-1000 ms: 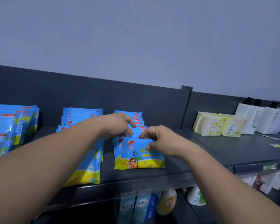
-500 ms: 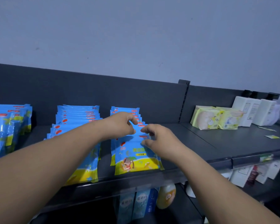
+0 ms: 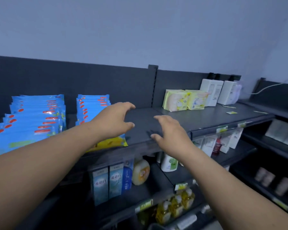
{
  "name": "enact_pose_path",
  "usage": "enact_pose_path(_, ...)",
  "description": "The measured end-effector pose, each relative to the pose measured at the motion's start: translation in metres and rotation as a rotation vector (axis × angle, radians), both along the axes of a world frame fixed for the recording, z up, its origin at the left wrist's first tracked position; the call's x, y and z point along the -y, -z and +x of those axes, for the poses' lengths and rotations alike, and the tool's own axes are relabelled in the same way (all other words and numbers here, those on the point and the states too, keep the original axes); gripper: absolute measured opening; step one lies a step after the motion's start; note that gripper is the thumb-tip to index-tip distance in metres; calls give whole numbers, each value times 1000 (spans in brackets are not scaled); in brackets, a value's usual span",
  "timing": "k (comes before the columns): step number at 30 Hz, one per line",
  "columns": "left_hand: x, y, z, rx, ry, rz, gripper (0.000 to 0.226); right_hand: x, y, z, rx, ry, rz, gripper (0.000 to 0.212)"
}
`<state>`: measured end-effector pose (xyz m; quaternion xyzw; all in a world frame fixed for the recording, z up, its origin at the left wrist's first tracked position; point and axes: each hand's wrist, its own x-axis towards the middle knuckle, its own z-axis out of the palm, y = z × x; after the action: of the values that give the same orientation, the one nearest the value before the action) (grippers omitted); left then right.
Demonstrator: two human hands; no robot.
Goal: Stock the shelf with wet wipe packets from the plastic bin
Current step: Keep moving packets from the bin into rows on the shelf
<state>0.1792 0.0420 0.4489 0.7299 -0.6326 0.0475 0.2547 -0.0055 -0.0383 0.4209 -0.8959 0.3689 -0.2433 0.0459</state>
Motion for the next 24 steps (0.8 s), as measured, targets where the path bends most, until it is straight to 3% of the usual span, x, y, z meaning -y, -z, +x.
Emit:
enact_pose_path(7, 4, 30, -96, 155, 124, 59, 67, -7, 34, -98, -65, 114, 57, 62)
enact_pose_path(24, 18, 195, -243, -27, 244, 453, 68, -28, 191, -257, -136, 296, 430, 64)
